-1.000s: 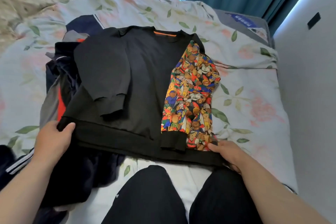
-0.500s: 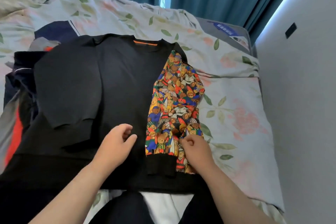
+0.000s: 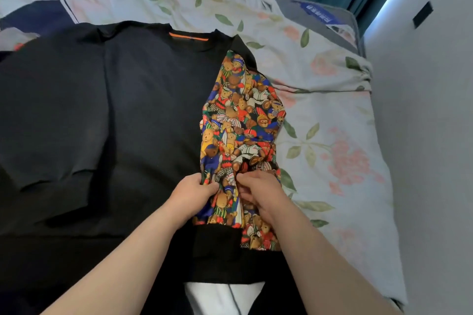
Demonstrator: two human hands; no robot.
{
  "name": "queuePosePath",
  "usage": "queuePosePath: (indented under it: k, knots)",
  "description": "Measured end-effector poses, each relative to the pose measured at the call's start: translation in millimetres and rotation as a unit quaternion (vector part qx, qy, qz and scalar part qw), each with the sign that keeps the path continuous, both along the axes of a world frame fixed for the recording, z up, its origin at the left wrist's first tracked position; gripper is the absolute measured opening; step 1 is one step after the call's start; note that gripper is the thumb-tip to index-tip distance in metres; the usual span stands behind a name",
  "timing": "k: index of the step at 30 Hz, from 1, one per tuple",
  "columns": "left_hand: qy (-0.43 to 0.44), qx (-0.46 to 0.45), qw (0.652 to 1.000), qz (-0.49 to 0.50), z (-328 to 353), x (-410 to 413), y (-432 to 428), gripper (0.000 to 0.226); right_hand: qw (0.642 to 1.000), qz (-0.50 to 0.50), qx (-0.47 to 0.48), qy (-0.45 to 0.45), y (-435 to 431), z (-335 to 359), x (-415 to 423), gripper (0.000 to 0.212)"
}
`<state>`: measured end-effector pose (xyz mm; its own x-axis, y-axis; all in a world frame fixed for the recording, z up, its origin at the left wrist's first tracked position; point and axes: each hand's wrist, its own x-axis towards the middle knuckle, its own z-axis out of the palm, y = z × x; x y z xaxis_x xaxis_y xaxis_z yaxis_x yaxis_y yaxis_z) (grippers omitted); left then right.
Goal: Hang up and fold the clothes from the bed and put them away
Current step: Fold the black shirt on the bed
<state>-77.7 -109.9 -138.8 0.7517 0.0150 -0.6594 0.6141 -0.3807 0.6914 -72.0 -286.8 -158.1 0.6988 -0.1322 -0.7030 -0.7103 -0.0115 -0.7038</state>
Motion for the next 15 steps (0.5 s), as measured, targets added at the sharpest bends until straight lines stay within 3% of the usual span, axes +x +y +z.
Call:
queuePosePath:
  k: [2, 4, 8, 11, 13, 15]
  knots:
    - [0.031, -0.146, 0.988, 0.039, 1, -10, -6, 0.014, 0.998, 0.050, 0.030, 0.000, -6, -1, -9, 0.010]
    - [0.060, -0.272, 0.958, 0.073, 0, -22, -12, 0.021, 0.999, 0.032, 0.042, -0.006, -9, 1, -12, 0.016]
    - [0.102, -0.357, 0.920, 0.130, -6, -42, -18, 0.027, 0.992, 0.004, 0.116, 0.057, -3, 8, -5, 0.046]
    - [0.101, -0.349, 0.919, 0.152, -8, -46, -14, 0.025, 0.994, -0.003, 0.106, 0.033, 4, 8, -9, 0.040]
    - [0.076, -0.278, 0.946, 0.149, -8, -48, -13, 0.024, 0.996, -0.020, 0.083, 0.010, -4, 8, -18, 0.030]
    - [0.059, -0.181, 0.977, 0.094, -8, -53, -15, 0.022, 1.000, -0.005, -0.015, -0.026, -22, 9, -23, 0.036]
